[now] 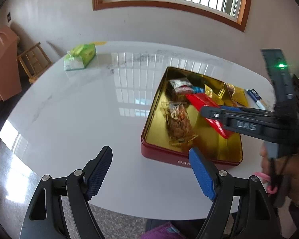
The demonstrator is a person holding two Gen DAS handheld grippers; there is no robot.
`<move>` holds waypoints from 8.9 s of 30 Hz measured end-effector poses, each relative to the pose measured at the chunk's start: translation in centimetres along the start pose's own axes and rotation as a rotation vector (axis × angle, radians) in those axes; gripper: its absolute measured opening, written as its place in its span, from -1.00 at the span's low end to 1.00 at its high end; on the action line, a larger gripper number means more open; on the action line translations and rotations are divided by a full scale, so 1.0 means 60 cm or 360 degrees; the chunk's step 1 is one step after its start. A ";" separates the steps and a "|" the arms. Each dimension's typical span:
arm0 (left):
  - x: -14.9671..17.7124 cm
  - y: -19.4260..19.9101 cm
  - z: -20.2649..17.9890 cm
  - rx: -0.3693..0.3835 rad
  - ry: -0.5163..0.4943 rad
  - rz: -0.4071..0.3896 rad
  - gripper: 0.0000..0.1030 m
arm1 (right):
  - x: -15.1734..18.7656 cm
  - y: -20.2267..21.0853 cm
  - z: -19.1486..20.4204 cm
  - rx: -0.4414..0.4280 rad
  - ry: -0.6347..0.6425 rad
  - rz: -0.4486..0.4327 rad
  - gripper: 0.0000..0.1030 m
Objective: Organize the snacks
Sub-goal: 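Carry the red packet into the tin box and open the right tool, then grasp the clear bag of twisted dough snacks with the right tool, then grasp the pink cake with the left tool while the right tool holds the dough snack bag, then lower the pink cake into the tin box and open the left tool, then carry the dough snack bag toward the tin box with the right tool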
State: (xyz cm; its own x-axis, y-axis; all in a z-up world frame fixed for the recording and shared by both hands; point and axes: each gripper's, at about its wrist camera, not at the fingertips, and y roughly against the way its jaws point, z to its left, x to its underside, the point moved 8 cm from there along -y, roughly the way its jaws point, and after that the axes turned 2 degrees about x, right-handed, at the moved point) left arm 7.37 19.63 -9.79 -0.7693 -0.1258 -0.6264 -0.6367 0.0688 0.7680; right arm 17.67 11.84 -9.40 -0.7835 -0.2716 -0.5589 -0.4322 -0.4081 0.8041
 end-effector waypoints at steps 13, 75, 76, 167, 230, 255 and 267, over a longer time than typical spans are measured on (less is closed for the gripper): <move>0.004 -0.025 -0.011 0.0029 0.0012 0.0081 0.54 | 0.009 0.135 -0.230 0.0099 -0.0277 -0.0191 -0.08; -0.193 -0.240 -0.464 0.0353 -0.2121 0.0246 0.54 | 0.274 0.280 -0.589 0.0701 -0.0588 -0.0322 -0.22; -0.198 -0.251 -0.468 0.0379 -0.2133 0.0269 0.54 | 0.274 0.280 -0.589 0.0699 -0.0589 -0.0323 -0.22; -0.018 -0.101 -0.148 0.0282 -0.0143 0.0247 -0.56 | 0.225 0.251 -0.636 0.0906 -0.0737 -0.0251 -0.29; -0.021 -0.024 -0.066 -0.0205 -0.0171 -0.0007 0.52 | 0.048 0.228 -0.226 0.0165 -0.0223 -0.0360 -0.32; -0.020 -0.021 -0.006 -0.0314 -0.0177 0.0004 0.69 | -0.070 -0.052 0.006 -0.0013 0.0019 0.0066 -0.32; -0.016 -0.032 -0.006 -0.0313 -0.0194 0.0035 0.69 | -0.084 -0.031 0.005 -0.0149 -0.0053 -0.0063 0.00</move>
State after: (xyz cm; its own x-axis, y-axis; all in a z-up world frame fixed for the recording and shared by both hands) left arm 9.35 19.29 -10.64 -0.7911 -0.0048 -0.6117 -0.6064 -0.1253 0.7852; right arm 22.30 14.21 -8.03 -0.7818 -0.2250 -0.5816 -0.4208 -0.4979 0.7583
